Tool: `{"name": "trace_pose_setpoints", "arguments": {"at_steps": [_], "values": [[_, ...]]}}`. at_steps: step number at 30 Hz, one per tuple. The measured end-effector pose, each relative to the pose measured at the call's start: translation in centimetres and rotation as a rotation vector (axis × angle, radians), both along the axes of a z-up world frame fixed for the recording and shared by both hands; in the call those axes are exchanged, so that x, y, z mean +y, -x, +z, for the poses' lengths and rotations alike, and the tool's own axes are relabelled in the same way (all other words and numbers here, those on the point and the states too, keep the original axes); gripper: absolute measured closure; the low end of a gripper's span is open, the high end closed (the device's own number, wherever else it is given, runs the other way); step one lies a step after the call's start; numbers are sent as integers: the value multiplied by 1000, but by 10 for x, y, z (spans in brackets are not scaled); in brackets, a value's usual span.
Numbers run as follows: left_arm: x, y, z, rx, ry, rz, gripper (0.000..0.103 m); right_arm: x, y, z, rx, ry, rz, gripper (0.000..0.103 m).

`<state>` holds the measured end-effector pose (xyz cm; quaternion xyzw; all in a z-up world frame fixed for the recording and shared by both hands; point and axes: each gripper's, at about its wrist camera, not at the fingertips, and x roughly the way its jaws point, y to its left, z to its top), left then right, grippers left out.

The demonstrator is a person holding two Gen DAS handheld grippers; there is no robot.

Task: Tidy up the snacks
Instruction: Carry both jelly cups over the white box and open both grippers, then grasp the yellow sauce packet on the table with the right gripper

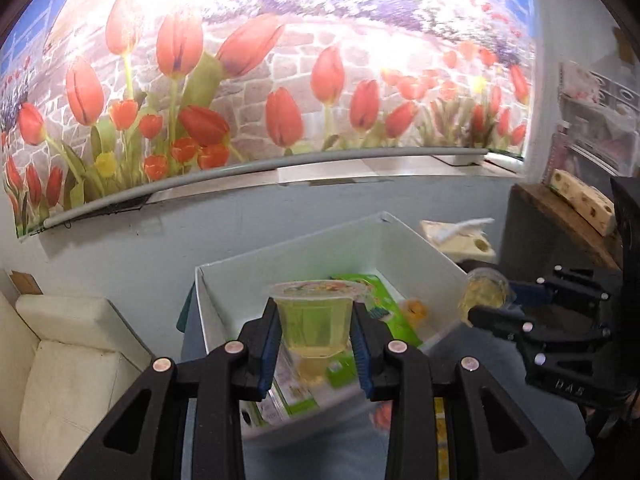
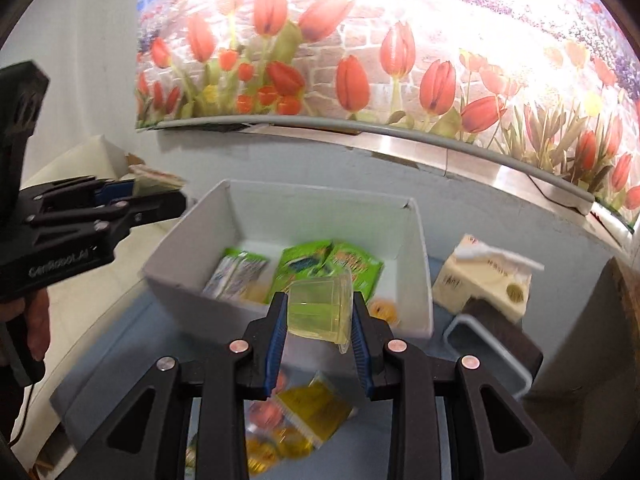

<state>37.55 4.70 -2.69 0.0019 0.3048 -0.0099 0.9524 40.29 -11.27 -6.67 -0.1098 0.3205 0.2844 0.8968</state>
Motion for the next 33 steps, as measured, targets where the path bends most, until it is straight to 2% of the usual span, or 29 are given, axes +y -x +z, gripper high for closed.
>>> {"name": "trace_pose_setpoints", "arguments": {"at_steps": [5, 8, 10, 11, 13, 14, 15, 17, 21, 28, 33], "values": [[4, -30, -19, 37, -10, -9, 67, 18, -45, -13, 19, 41, -7, 70], [9, -39, -34, 66, 5, -1, 67, 27, -61, -27, 28, 86, -17, 70], [11, -44, -41, 72, -21, 23, 66, 29, -66, -33, 27, 96, -27, 70], [13, -47, -44, 87, -30, 28, 62, 30, -67, -35, 19, 100, -32, 69], [16, -53, -48, 110, -23, 35, 31, 29, -66, -36, -17, 116, -49, 37], [18, -54, -48, 110, -26, 46, 1, 26, -64, -35, -48, 109, -69, 9], [19, -51, -47, 93, -30, 56, 0, 23, -62, -33, -74, 95, -79, 0], [21, -45, -43, 65, -40, 57, 0, 17, -61, -29, -86, 62, -84, 0], [20, -40, -36, 56, -51, 54, 0, 15, -61, -30, -58, 68, -84, 0], [17, -33, -26, 38, -28, 50, 0, 10, -51, -33, -31, 38, -68, 0], [15, -16, -17, 26, 7, 50, 0, -5, -33, -24, -30, -37, -64, 0]]}}
